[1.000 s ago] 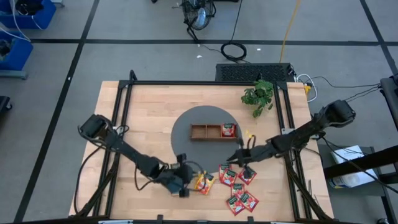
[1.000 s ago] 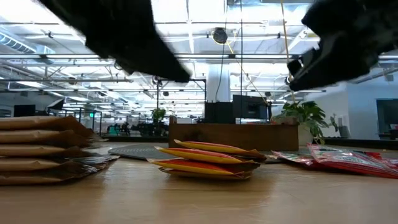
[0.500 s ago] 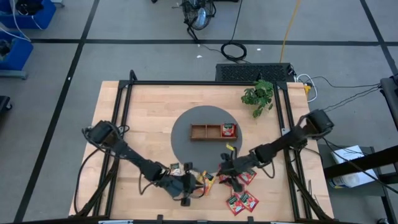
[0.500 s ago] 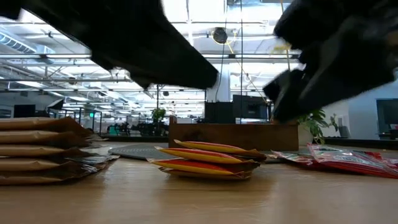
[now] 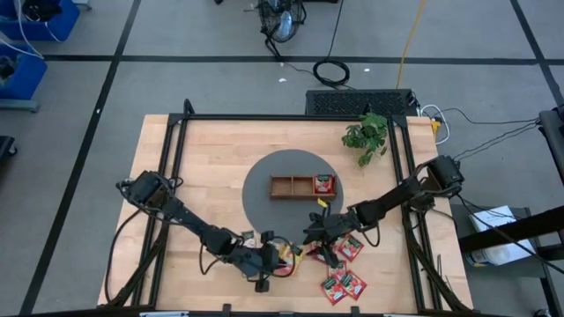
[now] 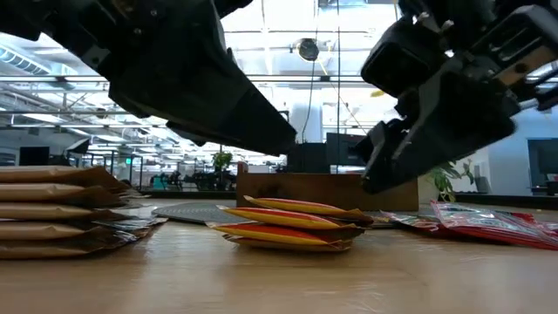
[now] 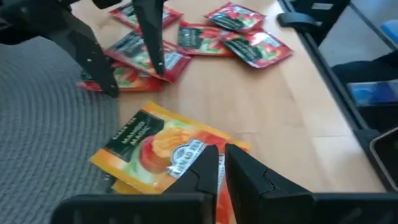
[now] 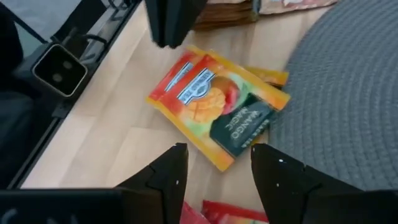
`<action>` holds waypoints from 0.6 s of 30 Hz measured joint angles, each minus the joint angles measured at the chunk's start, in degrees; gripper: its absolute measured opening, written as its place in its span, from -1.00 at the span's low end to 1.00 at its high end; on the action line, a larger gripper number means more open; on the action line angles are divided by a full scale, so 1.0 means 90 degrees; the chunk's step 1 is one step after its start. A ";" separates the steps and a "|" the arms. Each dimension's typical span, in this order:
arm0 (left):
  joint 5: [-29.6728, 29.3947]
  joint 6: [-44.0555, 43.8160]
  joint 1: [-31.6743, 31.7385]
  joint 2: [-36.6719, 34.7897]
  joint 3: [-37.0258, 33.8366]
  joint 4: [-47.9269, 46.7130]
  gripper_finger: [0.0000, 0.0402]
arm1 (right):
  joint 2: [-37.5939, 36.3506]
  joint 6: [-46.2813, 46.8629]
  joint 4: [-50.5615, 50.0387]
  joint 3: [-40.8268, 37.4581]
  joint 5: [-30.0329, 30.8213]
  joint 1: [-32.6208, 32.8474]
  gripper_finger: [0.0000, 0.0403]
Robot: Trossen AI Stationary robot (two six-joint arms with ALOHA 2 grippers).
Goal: Pick & Place Tea
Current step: Put the yellow tea bag into the middle compartment of the wooden organizer
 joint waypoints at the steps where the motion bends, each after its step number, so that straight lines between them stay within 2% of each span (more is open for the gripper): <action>1: -0.0081 -0.0003 0.0002 0.0000 0.0000 -0.0082 -0.83 | 0.0000 0.0000 0.0057 0.0000 0.0011 -0.0017 -0.20; 5: -0.0445 -0.0190 0.0027 0.0057 0.0000 -0.0452 -0.83 | 0.0000 -0.0013 0.0172 0.0000 0.0069 -0.0038 -0.20; 11: -0.0365 -0.0170 0.0130 0.0369 0.0000 -0.0354 -0.83 | -0.0002 0.0054 0.0084 0.0000 0.0193 -0.0090 -0.21; 18: -0.0141 -0.0330 0.0267 0.0386 0.0000 -0.0398 -0.83 | -0.0002 0.0396 -0.0251 -0.0002 0.0098 -0.0153 -0.19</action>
